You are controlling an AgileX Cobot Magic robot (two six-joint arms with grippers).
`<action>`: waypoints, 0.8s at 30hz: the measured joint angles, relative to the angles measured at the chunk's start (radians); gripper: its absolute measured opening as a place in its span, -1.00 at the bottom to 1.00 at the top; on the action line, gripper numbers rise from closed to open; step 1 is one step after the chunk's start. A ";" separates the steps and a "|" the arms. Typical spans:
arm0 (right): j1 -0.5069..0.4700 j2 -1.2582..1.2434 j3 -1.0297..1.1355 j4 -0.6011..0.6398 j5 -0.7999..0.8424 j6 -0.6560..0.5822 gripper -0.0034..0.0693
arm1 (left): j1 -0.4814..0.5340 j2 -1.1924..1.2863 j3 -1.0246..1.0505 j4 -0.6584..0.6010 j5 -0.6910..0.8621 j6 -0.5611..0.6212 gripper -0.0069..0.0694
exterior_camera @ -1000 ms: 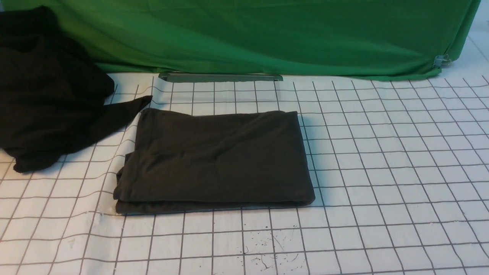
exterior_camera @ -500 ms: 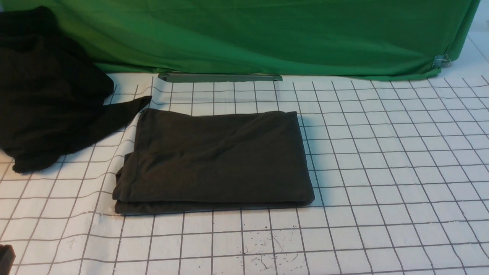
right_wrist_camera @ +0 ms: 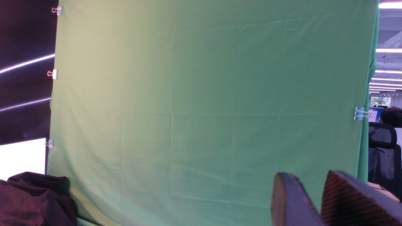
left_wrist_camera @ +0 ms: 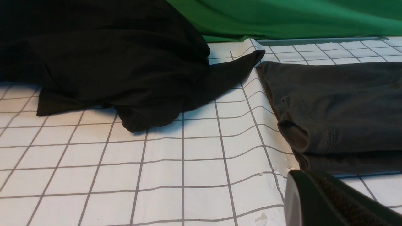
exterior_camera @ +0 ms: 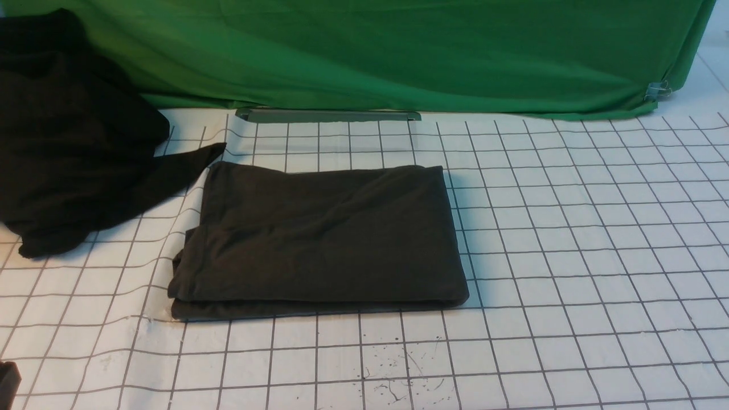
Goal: Fold a long-sleeved shirt over a white checkered tablecloth.
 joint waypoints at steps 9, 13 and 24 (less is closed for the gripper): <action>0.000 0.000 0.000 0.000 0.000 0.000 -0.37 | 0.000 0.000 0.000 0.005 0.000 0.000 -0.81; 0.000 0.000 0.000 0.000 0.000 0.000 -0.36 | 0.000 0.000 0.000 0.006 0.000 0.000 -0.81; 0.000 0.034 0.160 0.145 -0.175 -0.206 -0.31 | 0.000 0.000 0.000 0.007 -0.001 0.000 -0.81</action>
